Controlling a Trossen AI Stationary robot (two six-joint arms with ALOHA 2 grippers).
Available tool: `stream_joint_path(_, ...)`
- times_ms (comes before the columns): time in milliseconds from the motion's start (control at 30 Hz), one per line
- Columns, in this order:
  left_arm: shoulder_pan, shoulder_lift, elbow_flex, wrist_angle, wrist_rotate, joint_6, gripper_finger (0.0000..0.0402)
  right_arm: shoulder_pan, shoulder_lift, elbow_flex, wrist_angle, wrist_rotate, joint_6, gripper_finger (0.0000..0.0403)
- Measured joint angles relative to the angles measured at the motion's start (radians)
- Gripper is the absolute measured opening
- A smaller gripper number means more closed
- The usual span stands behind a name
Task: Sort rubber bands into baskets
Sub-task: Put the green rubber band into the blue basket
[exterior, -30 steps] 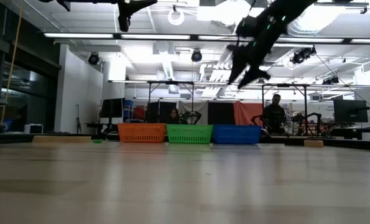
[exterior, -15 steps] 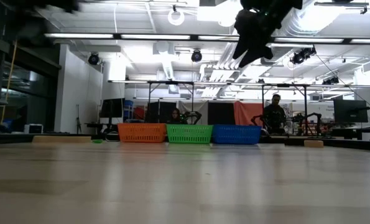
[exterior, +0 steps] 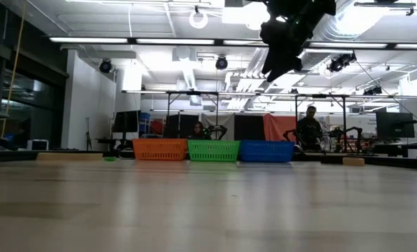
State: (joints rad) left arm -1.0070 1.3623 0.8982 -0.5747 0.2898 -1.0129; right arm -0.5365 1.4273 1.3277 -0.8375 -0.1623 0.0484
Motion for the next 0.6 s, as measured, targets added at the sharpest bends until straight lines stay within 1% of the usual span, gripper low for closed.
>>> stream_joint_path(167, -0.034, 0.061, 0.000, 0.001, -0.015, 0.011, 0.0214, 0.000, 0.000, 0.000, 0.000, 0.000, -0.030, 0.0199)
stream_joint_path(333, -0.065, 0.101, 0.000, 0.060, -0.014, -0.044, 0.0213, 0.000, 0.000, 0.000, -0.001, 0.000, -0.032, 0.0199)
stream_joint_path(500, -0.083, 0.155, 0.000, 0.057, -0.008, -0.106, 0.0213, 0.000, 0.000, 0.000, 0.004, 0.000, -0.034, 0.0199)
stream_joint_path(600, -0.083, 0.193, 0.000, 0.056, 0.005, -0.118, 0.0213, 0.000, 0.000, 0.000, 0.004, 0.000, -0.034, 0.0199)
